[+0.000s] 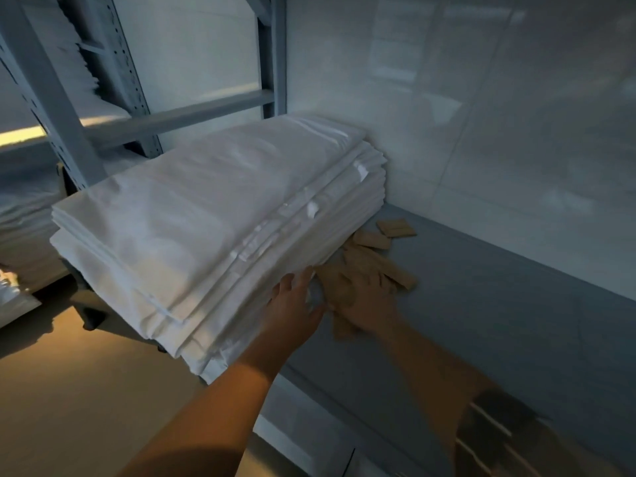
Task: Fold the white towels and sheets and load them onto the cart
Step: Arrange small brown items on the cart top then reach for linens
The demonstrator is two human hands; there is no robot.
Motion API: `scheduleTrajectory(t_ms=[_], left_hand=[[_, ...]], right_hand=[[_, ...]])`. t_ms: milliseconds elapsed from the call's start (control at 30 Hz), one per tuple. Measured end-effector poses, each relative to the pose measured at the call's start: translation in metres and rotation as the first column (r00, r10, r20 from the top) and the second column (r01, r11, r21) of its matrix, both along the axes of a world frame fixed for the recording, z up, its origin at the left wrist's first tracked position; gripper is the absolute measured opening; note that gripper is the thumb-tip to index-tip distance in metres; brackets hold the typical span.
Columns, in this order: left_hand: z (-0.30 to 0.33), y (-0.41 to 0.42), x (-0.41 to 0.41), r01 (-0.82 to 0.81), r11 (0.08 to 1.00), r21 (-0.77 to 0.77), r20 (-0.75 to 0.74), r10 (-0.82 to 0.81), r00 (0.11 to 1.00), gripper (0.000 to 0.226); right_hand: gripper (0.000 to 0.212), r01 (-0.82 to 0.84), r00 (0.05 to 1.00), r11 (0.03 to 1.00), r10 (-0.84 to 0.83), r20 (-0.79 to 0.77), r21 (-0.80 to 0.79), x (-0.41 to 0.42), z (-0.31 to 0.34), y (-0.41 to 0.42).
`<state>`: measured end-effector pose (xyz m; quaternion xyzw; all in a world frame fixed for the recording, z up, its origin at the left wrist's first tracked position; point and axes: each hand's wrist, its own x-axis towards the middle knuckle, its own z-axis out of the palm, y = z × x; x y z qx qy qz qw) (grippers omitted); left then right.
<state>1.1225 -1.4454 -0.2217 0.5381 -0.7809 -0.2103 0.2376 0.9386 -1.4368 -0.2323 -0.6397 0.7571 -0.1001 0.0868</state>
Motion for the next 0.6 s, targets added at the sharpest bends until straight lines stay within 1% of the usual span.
scheduleTrajectory(t_ms=[100, 167, 267, 300, 400, 500, 600], left_hand=[[-0.015, -0.009, -0.004, 0.055, 0.998, -0.039, 0.011, -0.055, 0.998, 0.072], [-0.023, -0.012, -0.007, 0.07, 0.997, -0.045, 0.051, -0.067, 0.996, 0.07], [-0.031, -0.011, -0.007, 0.092, 0.995, -0.044, 0.156, -0.084, 0.984, 0.066], [-0.032, -0.01, -0.006, 0.104, 0.994, -0.027, 0.168, -0.098, 0.981, 0.064], [-0.03, -0.005, -0.005, 0.114, 0.992, 0.057, 0.137, -0.121, 0.983, 0.058], [-0.025, 0.001, -0.007, 0.113, 0.99, 0.079, 0.153, -0.124, 0.98, 0.053], [-0.021, 0.01, -0.006, 0.097, 0.99, 0.107, 0.133, -0.111, 0.985, 0.042]], right_hand=[[0.111, 0.032, 0.999, 0.993, -0.034, 0.019, 0.117, 0.005, -0.011, -0.02], [0.112, 0.043, 0.998, 0.98, -0.052, 0.041, 0.192, 0.009, -0.018, -0.03], [0.091, 0.042, 0.999, 0.978, -0.044, 0.006, 0.202, 0.011, -0.024, -0.032], [0.083, 0.039, 0.999, 0.979, -0.038, -0.008, 0.2, 0.011, -0.024, -0.03], [0.065, 0.022, 0.999, 0.984, -0.015, -0.042, 0.177, 0.008, -0.022, -0.017], [0.058, 0.0, 0.994, 0.989, 0.017, -0.112, 0.145, 0.003, -0.019, 0.004], [0.055, -0.004, 0.987, 0.984, 0.033, -0.157, 0.179, -0.002, -0.016, 0.026]])
